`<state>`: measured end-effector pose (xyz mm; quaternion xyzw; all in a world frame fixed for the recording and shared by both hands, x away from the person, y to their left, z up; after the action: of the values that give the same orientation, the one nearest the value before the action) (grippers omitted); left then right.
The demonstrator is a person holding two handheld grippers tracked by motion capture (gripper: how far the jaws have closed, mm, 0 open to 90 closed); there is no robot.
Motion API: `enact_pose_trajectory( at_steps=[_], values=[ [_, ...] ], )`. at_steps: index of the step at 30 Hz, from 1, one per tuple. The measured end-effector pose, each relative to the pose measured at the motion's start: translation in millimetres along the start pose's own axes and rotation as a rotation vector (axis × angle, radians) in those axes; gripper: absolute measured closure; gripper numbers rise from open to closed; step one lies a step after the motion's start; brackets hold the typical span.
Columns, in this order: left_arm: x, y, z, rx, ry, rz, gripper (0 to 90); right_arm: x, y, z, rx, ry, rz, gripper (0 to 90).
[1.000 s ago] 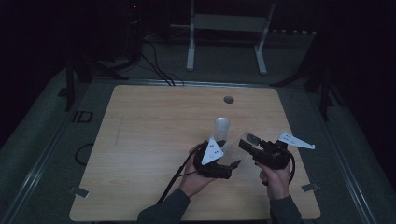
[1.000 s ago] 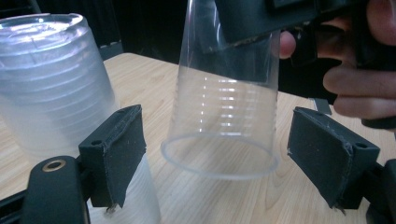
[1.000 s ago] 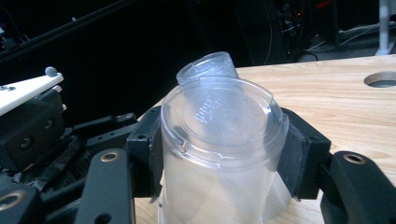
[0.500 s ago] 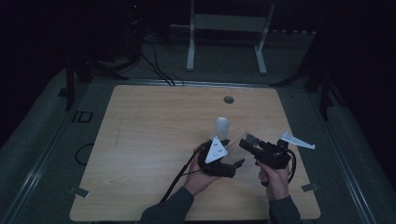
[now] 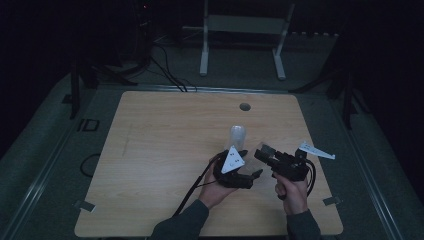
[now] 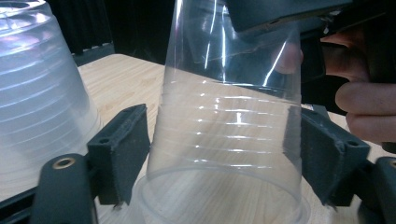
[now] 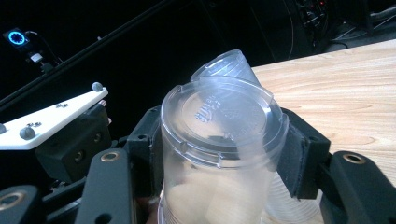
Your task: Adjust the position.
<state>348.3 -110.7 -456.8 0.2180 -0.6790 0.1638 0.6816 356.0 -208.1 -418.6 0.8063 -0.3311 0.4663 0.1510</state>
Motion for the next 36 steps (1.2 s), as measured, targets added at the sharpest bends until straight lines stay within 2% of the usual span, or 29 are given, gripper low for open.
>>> enact_pose_trajectory(
  at_steps=[2, 11, 22, 28, 36],
  values=[
    [-0.4, 0.0, 0.2, -0.001, -0.001, -0.003, 26.4, -0.1, 0.0, 0.1, 0.000, -0.002, 0.000, 41.5],
    [-1.1, 0.9, 0.7, -0.006, -0.009, -0.014, 29.0, -1.2, 0.2, 1.9, 0.006, -0.004, -0.009, 39.4],
    [0.0, 6.0, -2.4, -0.009, -0.031, -0.025, 29.6, -4.9, 1.1, -3.7, 0.006, 0.065, -0.063, 31.1],
    [1.8, 11.0, -8.7, 0.004, -0.046, -0.033, 29.7, -2.9, 9.2, -4.8, 0.003, 0.091, -0.076, 32.3],
    [3.6, 16.2, -14.6, 0.022, -0.044, -0.033, 29.7, 1.7, 14.8, -2.4, -0.010, 0.123, -0.095, 33.7]
  ],
)
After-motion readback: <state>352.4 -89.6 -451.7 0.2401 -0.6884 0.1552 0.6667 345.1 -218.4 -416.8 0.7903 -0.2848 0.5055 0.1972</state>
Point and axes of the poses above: each handheld gripper's, and its own axes: y roughly backward along the jaws, x roughly out of its top, z roughly to its right, the point moved 8 cm from there along -y, roughly forward along the jaws, and after that the axes turned 13 degrees about z, right-handed, at the moved point
